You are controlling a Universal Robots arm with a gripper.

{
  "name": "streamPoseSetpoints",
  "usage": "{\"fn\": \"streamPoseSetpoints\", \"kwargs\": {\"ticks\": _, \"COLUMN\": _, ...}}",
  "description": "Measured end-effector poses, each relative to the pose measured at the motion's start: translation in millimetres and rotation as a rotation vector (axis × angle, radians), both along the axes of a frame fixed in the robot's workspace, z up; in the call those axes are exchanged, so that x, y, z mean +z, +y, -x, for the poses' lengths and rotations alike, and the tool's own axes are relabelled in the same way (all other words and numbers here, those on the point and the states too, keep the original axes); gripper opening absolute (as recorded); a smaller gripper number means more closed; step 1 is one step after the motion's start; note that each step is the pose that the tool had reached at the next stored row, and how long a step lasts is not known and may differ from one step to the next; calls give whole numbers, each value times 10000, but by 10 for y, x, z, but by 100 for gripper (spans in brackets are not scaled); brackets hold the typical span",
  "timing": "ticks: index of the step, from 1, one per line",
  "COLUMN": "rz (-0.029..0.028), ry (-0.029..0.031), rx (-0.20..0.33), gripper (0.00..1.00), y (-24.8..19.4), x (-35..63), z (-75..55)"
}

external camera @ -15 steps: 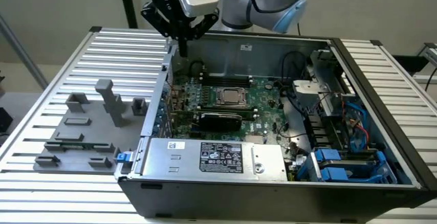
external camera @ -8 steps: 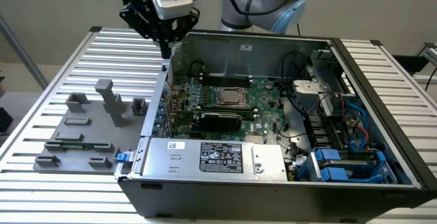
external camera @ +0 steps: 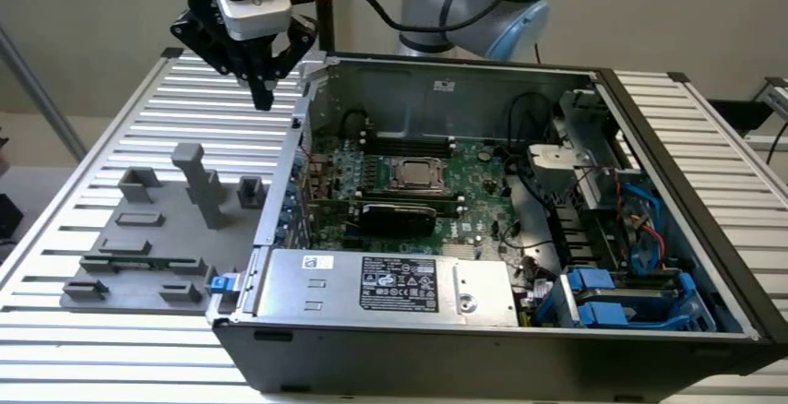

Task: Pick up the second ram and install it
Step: 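Reach for the second ram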

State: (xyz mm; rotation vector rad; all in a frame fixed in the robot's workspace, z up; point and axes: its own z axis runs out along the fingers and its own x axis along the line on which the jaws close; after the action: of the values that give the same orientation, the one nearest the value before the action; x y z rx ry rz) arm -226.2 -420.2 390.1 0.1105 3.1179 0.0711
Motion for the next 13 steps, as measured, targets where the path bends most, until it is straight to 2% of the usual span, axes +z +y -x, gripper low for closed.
{"fn": "streamPoseSetpoints", "kwargs": {"ticks": 13, "rz": 28, "ry": 1, "rx": 1, "gripper": 11, "y": -137, "x": -23, "z": 571}}
